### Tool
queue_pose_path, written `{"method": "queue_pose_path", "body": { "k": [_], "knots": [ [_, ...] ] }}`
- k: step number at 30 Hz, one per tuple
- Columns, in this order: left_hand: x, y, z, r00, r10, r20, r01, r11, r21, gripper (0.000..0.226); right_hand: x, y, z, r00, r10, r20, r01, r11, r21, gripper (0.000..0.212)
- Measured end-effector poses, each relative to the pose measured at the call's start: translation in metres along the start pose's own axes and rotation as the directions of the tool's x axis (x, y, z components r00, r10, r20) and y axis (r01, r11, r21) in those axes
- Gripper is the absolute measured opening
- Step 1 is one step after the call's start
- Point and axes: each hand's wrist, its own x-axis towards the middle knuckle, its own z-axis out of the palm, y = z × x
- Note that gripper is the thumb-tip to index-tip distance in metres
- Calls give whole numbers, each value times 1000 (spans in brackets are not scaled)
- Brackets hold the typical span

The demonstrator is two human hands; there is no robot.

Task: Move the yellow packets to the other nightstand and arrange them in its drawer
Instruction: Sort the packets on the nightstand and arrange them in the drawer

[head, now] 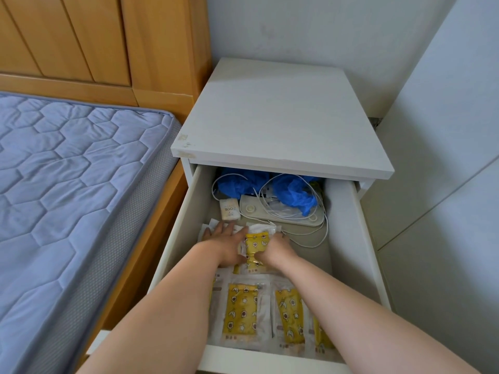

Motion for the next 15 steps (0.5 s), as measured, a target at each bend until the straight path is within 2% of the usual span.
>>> {"method": "queue_pose_path", "body": {
  "k": [3, 5, 8, 12, 15],
  "knots": [
    [1, 3, -2, 1000, -5, -6, 5, 1000, 17, 86, 5, 4, -7, 999, -8, 34, 7, 999, 51, 43],
    [0, 3, -4, 1000, -6, -25, 6, 1000, 17, 87, 4, 6, -13, 999, -3, 39, -1, 996, 90, 37],
    [-3, 8, -11, 998, 6, -68, -2, 999, 50, 86, -1, 6, -20, 994, -90, 59, 87, 995, 57, 20],
    [-16, 24, -26, 987, 41, -157, -22, 992, 124, 78, -20, 7, -35, 990, -141, 1, 140, 989, 53, 29],
    [-42, 38, -33, 984, 91, -154, -76, 992, 102, 69, -50, 12, -51, 976, -209, -56, 211, 977, 24, 40]
  ]
}}
